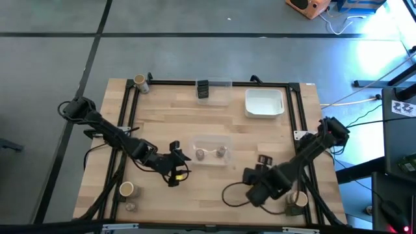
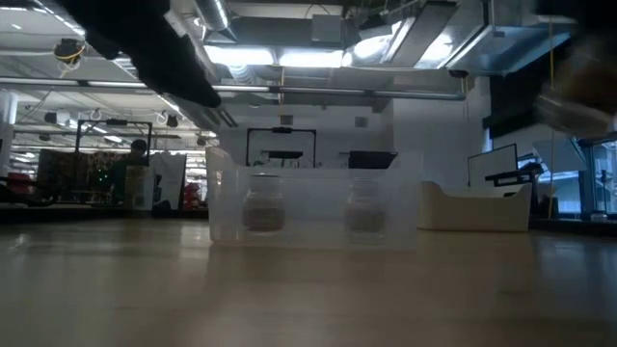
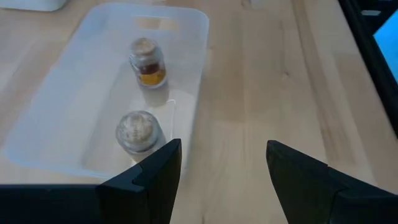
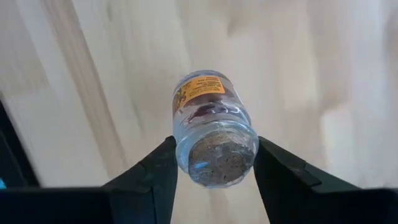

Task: Sort spices by type
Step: Put the right transparent seasoning bottle into the bottom transparent bin, then put the bottom left brown seasoning bottle into the white bin

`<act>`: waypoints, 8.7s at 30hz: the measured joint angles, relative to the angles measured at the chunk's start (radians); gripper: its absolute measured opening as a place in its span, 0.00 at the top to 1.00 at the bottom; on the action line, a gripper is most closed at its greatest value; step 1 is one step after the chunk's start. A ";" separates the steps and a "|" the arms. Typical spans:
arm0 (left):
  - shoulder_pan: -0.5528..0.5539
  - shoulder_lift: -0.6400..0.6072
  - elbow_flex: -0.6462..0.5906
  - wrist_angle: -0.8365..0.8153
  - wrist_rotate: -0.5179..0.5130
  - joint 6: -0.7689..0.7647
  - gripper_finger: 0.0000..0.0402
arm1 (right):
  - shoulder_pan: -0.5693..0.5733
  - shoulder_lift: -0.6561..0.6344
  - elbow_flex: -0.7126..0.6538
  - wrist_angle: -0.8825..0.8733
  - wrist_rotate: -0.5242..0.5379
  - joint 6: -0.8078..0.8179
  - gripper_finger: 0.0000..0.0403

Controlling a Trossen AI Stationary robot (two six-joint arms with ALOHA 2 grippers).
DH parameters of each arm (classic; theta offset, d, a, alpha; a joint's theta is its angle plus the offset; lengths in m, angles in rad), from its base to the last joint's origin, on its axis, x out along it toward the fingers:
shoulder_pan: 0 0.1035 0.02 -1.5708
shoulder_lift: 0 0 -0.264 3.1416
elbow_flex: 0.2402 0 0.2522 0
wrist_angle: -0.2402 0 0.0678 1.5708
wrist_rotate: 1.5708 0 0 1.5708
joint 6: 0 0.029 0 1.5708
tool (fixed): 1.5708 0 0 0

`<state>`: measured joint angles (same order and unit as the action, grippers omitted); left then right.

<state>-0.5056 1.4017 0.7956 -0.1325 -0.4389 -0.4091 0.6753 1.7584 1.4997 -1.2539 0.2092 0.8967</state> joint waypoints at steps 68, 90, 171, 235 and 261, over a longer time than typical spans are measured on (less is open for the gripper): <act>-0.097 -0.001 -0.218 0.100 -0.151 -0.277 0.45 | -0.577 0.451 0.449 0.066 -0.044 -0.821 0.55; -0.097 -0.001 -0.218 0.102 -0.151 -0.293 0.45 | -0.577 0.467 0.451 0.096 -0.080 -0.774 0.55; 0.083 -0.001 0.076 0.144 -0.055 0.352 0.26 | -0.116 -0.058 -0.286 0.444 0.331 -0.381 0.42; -0.577 0.062 0.438 -1.161 0.429 -0.685 0.26 | -0.119 -0.056 -0.285 0.491 0.427 -0.438 0.42; -0.597 0.181 0.437 -1.156 0.425 -0.688 0.26 | -0.119 -0.056 -0.285 0.496 0.427 -0.438 0.42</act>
<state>-1.1030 1.5826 1.2326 -1.2885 -0.0143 -1.0973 0.5560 1.7023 1.2144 -0.7578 0.6361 0.4591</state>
